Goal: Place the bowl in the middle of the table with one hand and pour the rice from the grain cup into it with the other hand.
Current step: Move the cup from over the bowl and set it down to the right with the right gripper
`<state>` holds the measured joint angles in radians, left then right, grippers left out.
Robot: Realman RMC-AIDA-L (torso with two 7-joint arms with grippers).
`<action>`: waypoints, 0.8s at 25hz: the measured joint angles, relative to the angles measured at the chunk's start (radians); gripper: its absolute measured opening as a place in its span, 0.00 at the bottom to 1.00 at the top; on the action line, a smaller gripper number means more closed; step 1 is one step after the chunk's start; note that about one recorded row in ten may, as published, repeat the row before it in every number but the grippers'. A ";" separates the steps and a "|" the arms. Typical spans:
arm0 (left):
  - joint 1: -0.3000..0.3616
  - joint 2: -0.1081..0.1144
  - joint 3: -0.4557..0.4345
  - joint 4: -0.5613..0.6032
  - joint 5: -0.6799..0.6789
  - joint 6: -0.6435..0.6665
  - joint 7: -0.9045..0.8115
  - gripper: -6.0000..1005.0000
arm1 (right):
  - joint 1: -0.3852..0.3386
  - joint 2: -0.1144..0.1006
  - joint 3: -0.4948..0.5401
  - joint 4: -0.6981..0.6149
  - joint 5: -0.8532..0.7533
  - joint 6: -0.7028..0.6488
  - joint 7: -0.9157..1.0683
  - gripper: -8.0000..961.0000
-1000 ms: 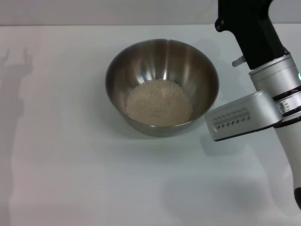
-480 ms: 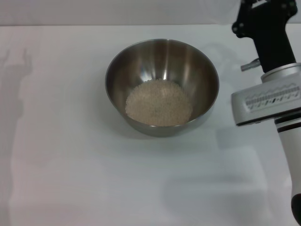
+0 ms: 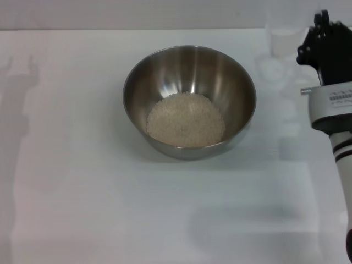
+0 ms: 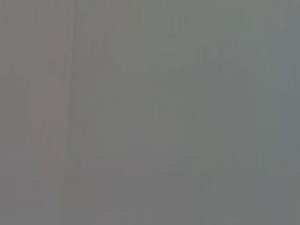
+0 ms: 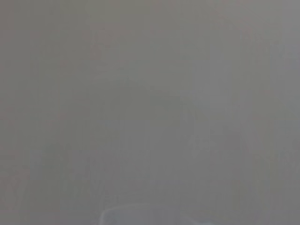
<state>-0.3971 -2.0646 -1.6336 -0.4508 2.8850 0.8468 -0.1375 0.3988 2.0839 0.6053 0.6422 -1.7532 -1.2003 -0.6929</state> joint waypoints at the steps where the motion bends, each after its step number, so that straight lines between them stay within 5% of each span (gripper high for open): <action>1: -0.001 0.000 0.000 0.000 0.000 0.000 0.001 0.45 | -0.003 0.000 0.000 -0.004 0.001 0.005 0.021 0.01; 20: -0.013 0.001 0.003 -0.003 0.002 0.000 0.002 0.45 | -0.017 -0.002 0.013 -0.040 0.225 0.151 0.126 0.01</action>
<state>-0.4103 -2.0632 -1.6305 -0.4539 2.8870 0.8467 -0.1353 0.3822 2.0815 0.6181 0.6020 -1.5281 -1.0490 -0.5672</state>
